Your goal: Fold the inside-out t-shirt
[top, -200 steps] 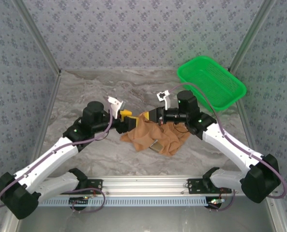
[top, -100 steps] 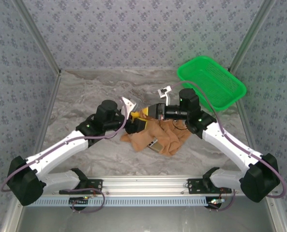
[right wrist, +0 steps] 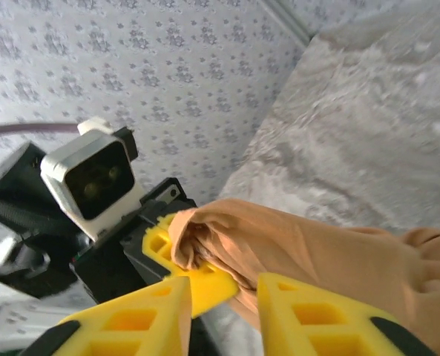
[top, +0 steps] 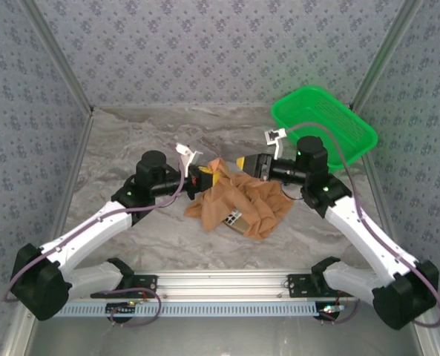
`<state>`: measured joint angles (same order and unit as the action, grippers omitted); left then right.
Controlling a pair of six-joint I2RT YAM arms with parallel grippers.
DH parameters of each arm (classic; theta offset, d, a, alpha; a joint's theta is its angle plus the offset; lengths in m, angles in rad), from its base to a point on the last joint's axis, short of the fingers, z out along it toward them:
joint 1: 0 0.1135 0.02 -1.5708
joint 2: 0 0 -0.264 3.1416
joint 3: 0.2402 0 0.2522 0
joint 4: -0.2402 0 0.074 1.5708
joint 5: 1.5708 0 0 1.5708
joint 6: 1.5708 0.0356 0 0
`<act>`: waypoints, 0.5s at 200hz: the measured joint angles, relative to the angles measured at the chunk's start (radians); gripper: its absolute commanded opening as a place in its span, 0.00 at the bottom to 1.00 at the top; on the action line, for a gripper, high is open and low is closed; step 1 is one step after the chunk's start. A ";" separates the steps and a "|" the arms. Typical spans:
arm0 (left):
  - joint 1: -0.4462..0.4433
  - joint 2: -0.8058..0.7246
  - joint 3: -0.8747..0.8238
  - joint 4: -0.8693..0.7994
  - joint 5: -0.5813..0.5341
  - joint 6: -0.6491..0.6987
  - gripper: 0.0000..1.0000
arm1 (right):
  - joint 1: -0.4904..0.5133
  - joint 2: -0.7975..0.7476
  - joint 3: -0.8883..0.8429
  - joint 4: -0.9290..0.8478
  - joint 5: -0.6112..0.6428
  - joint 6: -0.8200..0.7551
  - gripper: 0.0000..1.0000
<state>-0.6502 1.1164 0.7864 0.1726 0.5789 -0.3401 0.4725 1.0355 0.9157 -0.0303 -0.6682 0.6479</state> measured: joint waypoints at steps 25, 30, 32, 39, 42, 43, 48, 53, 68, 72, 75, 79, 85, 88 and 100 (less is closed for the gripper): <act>0.004 -0.014 -0.008 0.011 0.055 -0.002 0.00 | 0.039 -0.044 -0.012 -0.058 0.042 -0.181 0.48; 0.005 -0.016 -0.008 0.011 0.063 -0.002 0.00 | 0.050 -0.039 -0.016 -0.065 0.046 -0.212 0.51; 0.005 -0.018 -0.008 0.011 0.065 -0.002 0.00 | 0.054 -0.036 -0.017 -0.068 0.049 -0.224 0.51; 0.005 -0.022 -0.008 0.011 0.072 -0.001 0.00 | 0.067 -0.020 -0.021 -0.077 0.052 -0.262 0.53; 0.005 -0.024 -0.008 0.011 0.076 -0.001 0.00 | 0.073 -0.012 -0.022 -0.080 0.052 -0.278 0.53; 0.005 -0.025 -0.008 0.011 0.078 -0.001 0.00 | 0.074 -0.010 -0.022 -0.080 0.052 -0.283 0.53; 0.005 -0.029 -0.008 0.011 0.083 0.000 0.00 | 0.083 0.006 -0.023 -0.085 0.053 -0.304 0.53; 0.007 -0.031 -0.008 0.011 0.088 0.002 0.00 | 0.090 0.021 -0.024 -0.090 0.053 -0.325 0.53; 0.007 -0.039 -0.008 0.010 0.095 0.006 0.00 | 0.103 0.062 -0.024 -0.101 0.050 -0.377 0.53; 0.007 -0.041 -0.008 0.008 0.097 0.007 0.00 | 0.103 0.071 -0.024 -0.102 0.047 -0.388 0.52; 0.007 -0.042 -0.008 0.007 0.099 0.008 0.00 | 0.104 0.077 -0.024 -0.103 0.045 -0.396 0.51; 0.007 -0.043 -0.008 0.006 0.102 0.010 0.00 | 0.104 0.084 -0.024 -0.102 0.043 -0.404 0.51; 0.007 -0.043 -0.008 0.005 0.105 0.010 0.00 | 0.104 0.094 -0.024 -0.102 0.042 -0.417 0.49; 0.007 -0.043 -0.008 0.005 0.106 0.011 0.00 | 0.104 0.097 -0.024 -0.102 0.042 -0.424 0.48; 0.007 -0.043 -0.008 0.000 0.110 0.016 0.00 | 0.104 0.108 -0.024 -0.101 0.032 -0.439 0.45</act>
<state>-0.6430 1.0729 0.7788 0.1726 0.6888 -0.3241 0.5766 1.1435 0.8921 -0.1314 -0.6357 0.2089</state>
